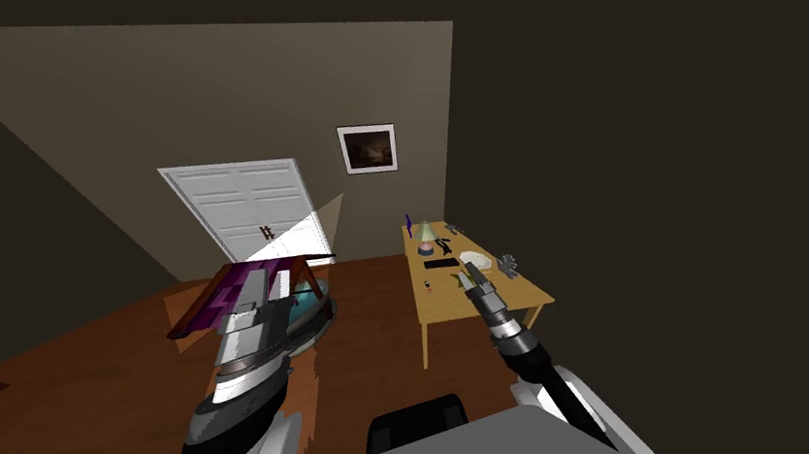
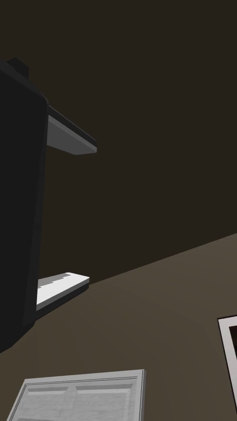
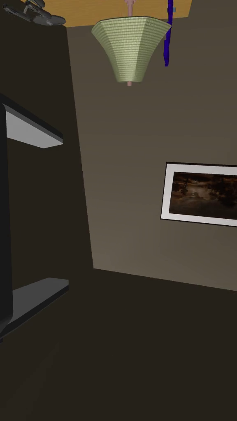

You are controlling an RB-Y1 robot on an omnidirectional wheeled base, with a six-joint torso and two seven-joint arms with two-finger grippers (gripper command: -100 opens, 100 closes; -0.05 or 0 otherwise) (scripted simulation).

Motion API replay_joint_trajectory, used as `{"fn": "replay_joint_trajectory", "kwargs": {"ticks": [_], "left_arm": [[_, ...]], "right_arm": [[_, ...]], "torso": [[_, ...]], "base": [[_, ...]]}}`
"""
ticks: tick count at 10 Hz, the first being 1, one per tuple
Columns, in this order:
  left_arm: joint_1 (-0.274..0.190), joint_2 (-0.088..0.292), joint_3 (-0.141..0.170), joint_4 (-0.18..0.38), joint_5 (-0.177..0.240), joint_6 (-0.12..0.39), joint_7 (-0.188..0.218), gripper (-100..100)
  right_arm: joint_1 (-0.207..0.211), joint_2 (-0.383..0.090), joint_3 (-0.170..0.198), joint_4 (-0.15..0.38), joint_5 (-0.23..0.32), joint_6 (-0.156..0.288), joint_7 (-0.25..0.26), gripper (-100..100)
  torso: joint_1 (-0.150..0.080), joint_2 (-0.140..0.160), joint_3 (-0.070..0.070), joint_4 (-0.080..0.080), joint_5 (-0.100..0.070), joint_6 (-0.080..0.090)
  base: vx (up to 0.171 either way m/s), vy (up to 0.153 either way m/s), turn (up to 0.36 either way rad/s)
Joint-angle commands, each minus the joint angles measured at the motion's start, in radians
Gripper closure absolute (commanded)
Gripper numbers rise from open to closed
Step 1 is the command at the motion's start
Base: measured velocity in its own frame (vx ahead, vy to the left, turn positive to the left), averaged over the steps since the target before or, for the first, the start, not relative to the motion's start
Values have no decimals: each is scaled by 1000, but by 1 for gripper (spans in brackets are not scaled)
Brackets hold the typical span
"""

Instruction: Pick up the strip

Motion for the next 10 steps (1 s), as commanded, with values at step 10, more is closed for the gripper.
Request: {"fn": "replay_joint_trajectory", "kwargs": {"ticks": [10], "left_arm": [[0,0,0,0,0,0,0,0]], "right_arm": [[169,-235,67,251,264,30,-105,-100]], "torso": [[0,-10,-6,-2,0,0]], "base": [[2,65,115]]}}
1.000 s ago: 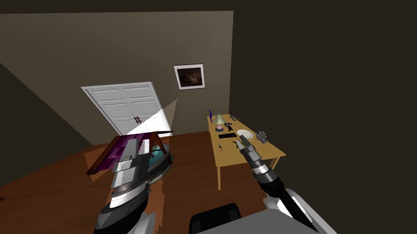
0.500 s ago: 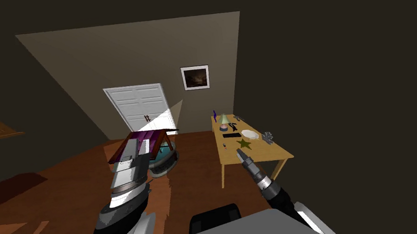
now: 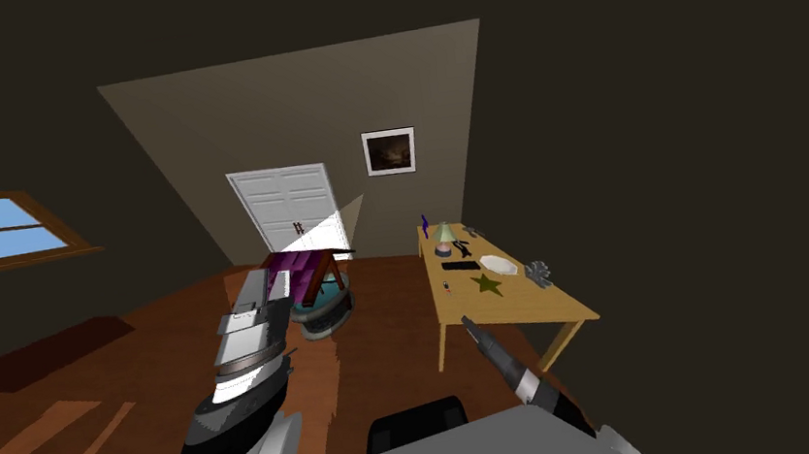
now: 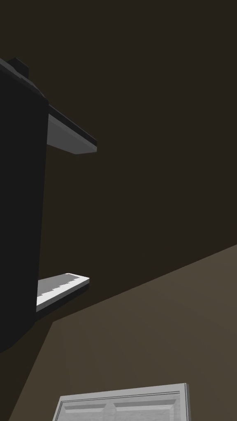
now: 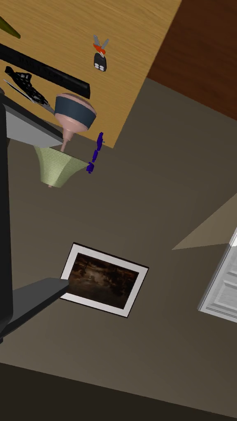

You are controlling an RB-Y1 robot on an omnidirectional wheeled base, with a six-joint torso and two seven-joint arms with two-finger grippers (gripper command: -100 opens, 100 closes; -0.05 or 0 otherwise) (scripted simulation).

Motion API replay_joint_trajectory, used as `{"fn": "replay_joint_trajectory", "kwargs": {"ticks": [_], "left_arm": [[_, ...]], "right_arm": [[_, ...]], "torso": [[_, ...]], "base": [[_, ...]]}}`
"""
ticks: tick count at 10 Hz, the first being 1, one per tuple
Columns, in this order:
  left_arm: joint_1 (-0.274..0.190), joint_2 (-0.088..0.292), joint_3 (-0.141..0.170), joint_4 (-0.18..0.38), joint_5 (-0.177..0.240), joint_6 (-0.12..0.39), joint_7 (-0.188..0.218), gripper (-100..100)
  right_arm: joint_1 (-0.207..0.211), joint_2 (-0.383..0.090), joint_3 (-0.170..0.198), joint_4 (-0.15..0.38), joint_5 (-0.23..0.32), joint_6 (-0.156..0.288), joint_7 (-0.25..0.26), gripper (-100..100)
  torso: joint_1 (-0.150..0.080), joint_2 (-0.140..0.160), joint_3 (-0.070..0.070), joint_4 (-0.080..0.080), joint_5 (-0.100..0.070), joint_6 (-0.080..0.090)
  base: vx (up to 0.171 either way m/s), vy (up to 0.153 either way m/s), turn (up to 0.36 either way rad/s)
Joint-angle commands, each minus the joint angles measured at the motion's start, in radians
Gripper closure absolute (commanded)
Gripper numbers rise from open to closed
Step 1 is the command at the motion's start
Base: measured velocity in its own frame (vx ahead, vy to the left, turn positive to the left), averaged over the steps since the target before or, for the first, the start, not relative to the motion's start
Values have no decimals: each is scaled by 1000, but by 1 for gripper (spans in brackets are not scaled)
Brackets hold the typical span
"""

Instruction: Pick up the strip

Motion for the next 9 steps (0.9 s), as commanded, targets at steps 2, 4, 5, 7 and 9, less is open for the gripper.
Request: {"fn": "replay_joint_trajectory", "kwargs": {"ticks": [2,4,5,7,9], "left_arm": [[0,0,0,0,0,0,0,0],[0,0,0,0,0,0,0,0],[0,0,0,0,0,0,0,0],[0,0,0,0,0,0,0,0],[0,0,0,0,0,0,0,0]], "right_arm": [[46,-63,22,70,78,42,-46,-100],[78,-112,34,133,141,73,-84,-100],[78,-112,34,133,149,73,-84,-100],[93,-135,39,165,181,90,-104,-100],[121,-182,49,228,242,129,-145,-100]], "torso": [[0,-2,-1,0,0,0],[4,-6,-4,-1,1,0],[3,-7,-4,-2,1,0],[-2,-4,-2,-1,0,0],[-2,-2,-1,-1,0,0]], "base": [[136,74,137],[196,107,117],[122,41,57],[119,20,72],[157,39,106]]}}
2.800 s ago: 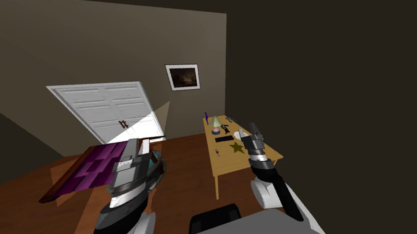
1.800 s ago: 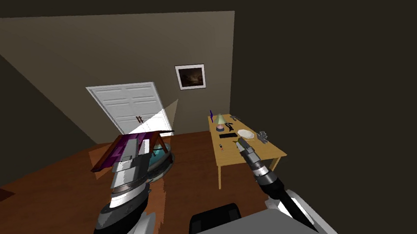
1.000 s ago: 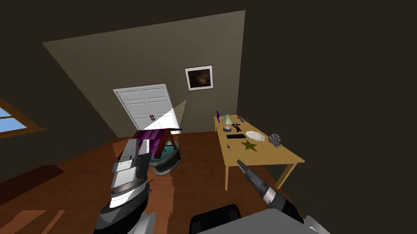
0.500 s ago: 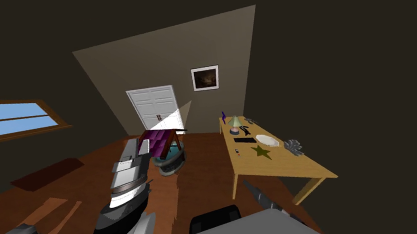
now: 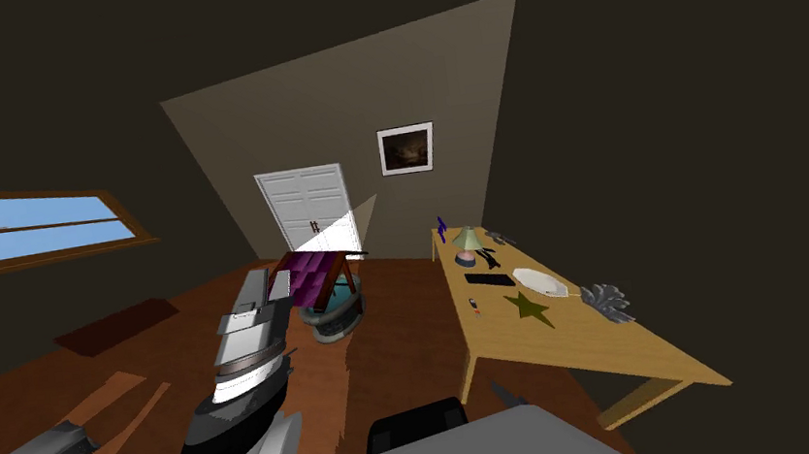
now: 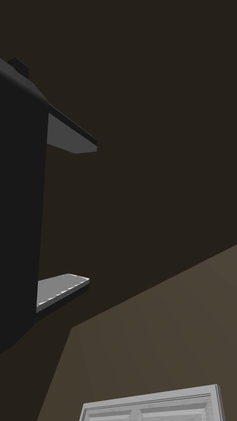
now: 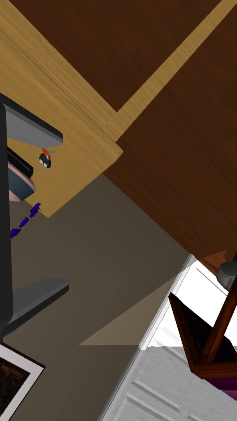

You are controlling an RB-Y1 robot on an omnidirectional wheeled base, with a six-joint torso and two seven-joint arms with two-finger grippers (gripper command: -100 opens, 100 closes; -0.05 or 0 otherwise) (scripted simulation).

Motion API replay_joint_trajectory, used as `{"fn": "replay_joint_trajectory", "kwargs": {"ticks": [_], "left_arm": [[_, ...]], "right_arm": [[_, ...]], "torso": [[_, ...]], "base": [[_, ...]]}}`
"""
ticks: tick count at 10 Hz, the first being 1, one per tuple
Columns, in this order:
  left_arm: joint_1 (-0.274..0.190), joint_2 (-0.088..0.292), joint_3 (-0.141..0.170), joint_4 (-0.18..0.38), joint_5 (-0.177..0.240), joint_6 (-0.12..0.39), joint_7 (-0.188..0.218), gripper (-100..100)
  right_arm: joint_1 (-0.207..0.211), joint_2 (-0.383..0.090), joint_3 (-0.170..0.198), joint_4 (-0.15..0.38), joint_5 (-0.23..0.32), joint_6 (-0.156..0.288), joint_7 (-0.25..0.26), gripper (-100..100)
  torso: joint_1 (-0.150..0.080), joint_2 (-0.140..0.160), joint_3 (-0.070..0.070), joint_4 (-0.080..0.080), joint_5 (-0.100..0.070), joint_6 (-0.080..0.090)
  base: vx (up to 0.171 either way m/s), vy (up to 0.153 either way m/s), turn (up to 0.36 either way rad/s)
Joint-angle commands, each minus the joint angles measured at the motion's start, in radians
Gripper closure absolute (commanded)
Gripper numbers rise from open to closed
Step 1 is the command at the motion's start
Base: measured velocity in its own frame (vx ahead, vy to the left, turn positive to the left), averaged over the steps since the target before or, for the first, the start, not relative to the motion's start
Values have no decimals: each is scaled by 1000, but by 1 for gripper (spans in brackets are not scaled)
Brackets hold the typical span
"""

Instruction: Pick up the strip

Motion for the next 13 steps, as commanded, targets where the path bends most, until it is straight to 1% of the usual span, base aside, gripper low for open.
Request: {"fn": "replay_joint_trajectory", "kwargs": {"ticks": [1,2,3,5,7,8,10,11,12,13], "left_arm": [[0,0,0,0,0,0,0,0],[0,0,0,0,0,0,0,0],[0,0,0,0,0,0,0,0],[0,0,0,0,0,0,0,0],[0,0,0,0,0,0,0,0],[0,0,0,0,0,0,0,0],[0,0,0,0,0,0,0,0],[0,0,0,0,0,0,0,0],[0,0,0,0,0,0,0,0],[0,0,0,0,0,0,0,0]], "right_arm": [[15,-34,14,47,50,48,-38,-100],[27,-55,18,74,82,70,-59,-100],[27,-55,18,77,83,70,-59,-100],[47,-94,25,136,140,114,-102,-100],[62,-128,33,193,193,160,-144,-100],[62,-128,33,193,193,160,-144,-100],[73,-155,41,244,241,203,-184,-100],[77,-167,45,268,262,224,-202,-100],[77,-167,45,268,262,224,-202,-100],[80,-176,49,289,282,244,-220,-100]], "torso": [[0,0,0,0,0,0],[0,-4,-2,-1,0,0],[-1,-9,-5,-2,0,0],[-1,-3,-2,-1,0,0],[-3,-10,-6,-2,0,0],[-3,-12,-7,-3,-1,0],[0,-3,-2,-1,0,0],[-1,-3,-2,-1,0,0],[0,-7,-4,-2,0,0],[-1,-6,-4,-2,0,0]], "base": [[254,34,116],[324,22,115],[252,41,41],[223,14,87],[359,-20,101],[240,4,44],[205,14,60],[293,15,79],[255,-7,34],[244,-23,54]]}}
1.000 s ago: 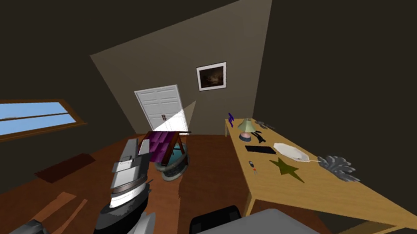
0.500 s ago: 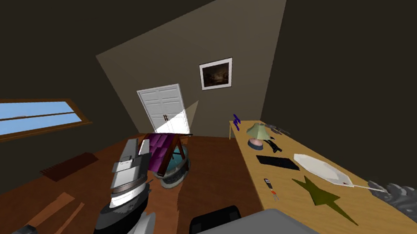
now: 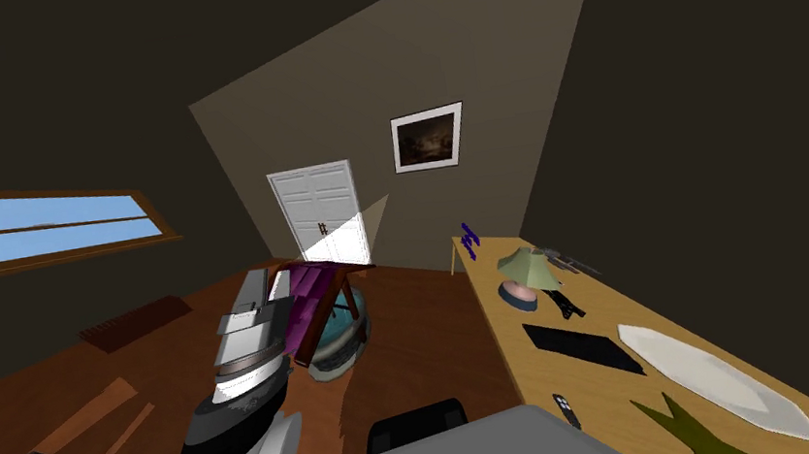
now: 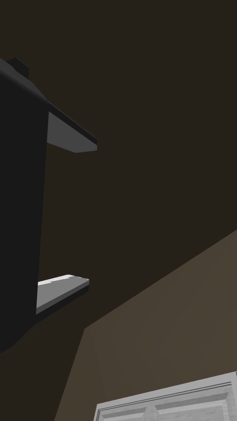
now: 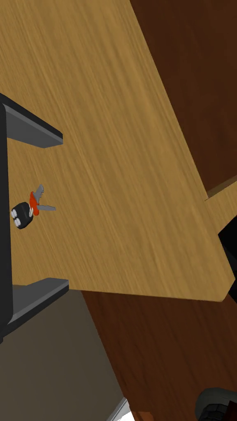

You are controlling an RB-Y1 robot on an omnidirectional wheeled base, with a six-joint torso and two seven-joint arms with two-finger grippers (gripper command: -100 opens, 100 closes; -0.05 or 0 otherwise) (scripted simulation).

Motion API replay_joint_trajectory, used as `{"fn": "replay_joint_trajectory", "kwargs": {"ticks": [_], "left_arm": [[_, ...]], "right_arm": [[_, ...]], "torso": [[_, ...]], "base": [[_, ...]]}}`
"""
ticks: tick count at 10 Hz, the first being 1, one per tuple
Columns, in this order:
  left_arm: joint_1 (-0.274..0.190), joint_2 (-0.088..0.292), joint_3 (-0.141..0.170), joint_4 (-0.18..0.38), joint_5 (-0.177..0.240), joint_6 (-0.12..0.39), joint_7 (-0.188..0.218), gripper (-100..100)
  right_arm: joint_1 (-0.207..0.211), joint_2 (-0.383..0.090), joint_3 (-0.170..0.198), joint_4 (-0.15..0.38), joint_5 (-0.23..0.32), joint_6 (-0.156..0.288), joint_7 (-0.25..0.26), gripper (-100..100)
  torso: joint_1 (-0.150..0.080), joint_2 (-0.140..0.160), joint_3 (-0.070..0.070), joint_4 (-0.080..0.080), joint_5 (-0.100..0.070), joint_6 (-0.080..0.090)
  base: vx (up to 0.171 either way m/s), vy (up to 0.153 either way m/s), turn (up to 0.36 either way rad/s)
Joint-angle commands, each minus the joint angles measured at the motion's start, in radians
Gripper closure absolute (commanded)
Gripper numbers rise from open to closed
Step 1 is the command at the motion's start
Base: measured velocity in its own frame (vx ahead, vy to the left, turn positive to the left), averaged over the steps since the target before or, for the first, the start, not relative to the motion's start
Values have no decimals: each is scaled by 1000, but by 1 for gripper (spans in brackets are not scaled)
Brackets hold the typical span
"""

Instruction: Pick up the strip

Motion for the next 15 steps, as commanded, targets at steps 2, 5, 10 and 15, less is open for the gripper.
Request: {"fn": "replay_joint_trajectory", "kwargs": {"ticks": [2,5,10,15], "left_arm": [[0,0,0,0,0,0,0,0],[0,0,0,0,0,0,0,0],[-1,0,0,0,0,0,0,0],[0,0,0,0,0,0,0,0]], "right_arm": [[2,-16,10,54,44,45,-41,-100],[5,-25,23,99,82,87,-79,-100],[-66,23,33,174,42,70,-22,-100],[-79,28,36,188,37,68,-16,100]], "torso": [[-1,1,0,0,0,0],[-1,0,0,0,0,0],[1,18,10,4,0,1],[2,18,10,4,0,1]], "base": [[254,-36,62],[252,-34,48],[15,-16,37],[-9,-7,12]]}}
